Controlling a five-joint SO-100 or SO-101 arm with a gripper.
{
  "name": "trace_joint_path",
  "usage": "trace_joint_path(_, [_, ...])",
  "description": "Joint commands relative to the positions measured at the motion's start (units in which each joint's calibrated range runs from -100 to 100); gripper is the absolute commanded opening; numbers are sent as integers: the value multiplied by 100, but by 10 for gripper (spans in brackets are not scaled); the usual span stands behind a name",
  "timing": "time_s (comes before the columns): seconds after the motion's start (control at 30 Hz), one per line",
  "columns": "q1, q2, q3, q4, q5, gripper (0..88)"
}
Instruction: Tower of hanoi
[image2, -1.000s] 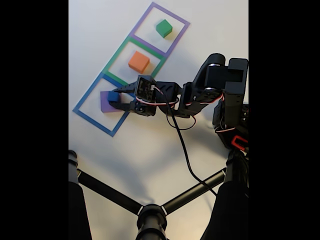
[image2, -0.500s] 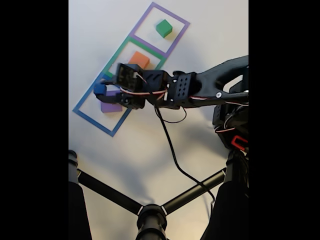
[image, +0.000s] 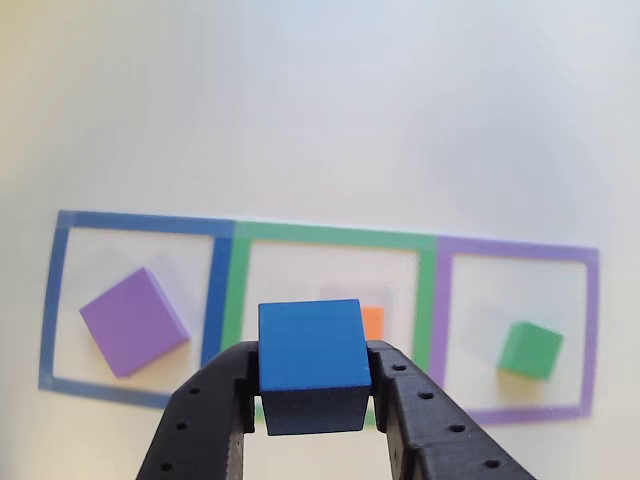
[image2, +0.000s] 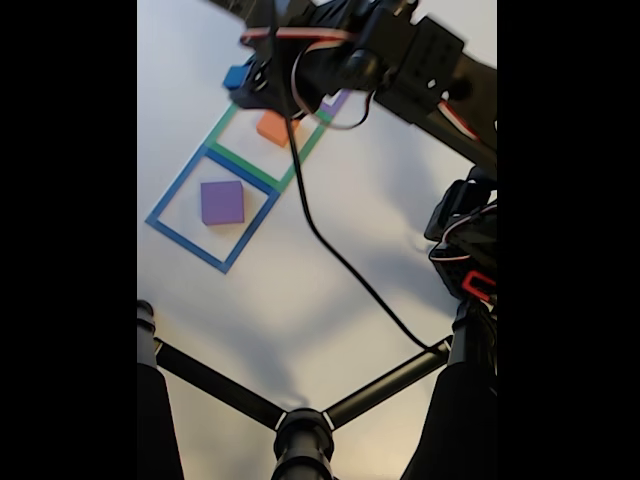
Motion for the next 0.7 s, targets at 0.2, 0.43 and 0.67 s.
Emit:
trace_joint_path(0.2, [1777, -443, -2895, 2424, 0, 10])
trace_joint_path(0.43, [3043, -451, -2650, 2335, 0, 11])
trace_joint_path(0.67, [3859, -843, -614, 684, 0, 9])
